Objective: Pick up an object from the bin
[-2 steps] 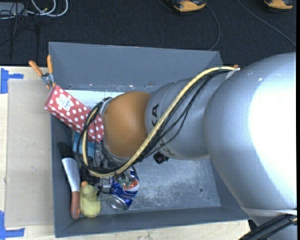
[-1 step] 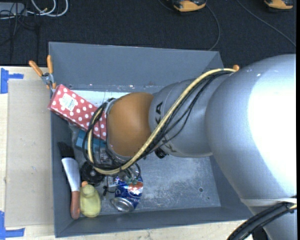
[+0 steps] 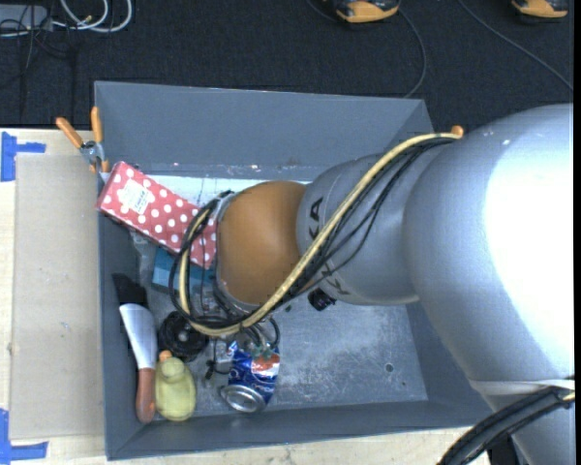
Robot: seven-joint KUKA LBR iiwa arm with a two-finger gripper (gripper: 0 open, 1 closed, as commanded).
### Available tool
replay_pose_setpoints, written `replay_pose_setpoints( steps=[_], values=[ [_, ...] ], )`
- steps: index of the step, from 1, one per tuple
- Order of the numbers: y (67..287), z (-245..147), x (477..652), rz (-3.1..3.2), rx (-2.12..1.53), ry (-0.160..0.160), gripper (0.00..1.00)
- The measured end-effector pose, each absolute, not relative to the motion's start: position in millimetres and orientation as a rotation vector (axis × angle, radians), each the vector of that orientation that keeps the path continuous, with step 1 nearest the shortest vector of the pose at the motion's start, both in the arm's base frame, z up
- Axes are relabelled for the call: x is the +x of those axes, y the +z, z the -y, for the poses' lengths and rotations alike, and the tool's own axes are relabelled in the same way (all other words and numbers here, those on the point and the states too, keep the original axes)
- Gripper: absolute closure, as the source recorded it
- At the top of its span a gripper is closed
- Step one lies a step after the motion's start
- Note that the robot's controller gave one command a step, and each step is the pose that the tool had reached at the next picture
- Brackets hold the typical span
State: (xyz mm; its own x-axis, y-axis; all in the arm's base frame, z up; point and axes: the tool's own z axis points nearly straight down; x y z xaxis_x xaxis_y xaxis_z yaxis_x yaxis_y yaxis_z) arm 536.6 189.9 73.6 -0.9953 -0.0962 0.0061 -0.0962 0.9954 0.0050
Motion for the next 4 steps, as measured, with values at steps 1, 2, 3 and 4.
replay_pose_setpoints(
  steps=[1, 2, 3, 4],
  values=[
    [85.4, -173.3, 530.9, 3.121, -0.200, -0.002, 0.00],
    [84.0, -154.1, 547.1, 3.131, 0.098, -0.008, 0.00],
    [80.7, -134.8, 565.1, 3.115, 0.364, -0.018, 0.00],
    [81.0, -120.0, 551.5, 3.146, -0.121, -0.030, 0.00]
  ],
)
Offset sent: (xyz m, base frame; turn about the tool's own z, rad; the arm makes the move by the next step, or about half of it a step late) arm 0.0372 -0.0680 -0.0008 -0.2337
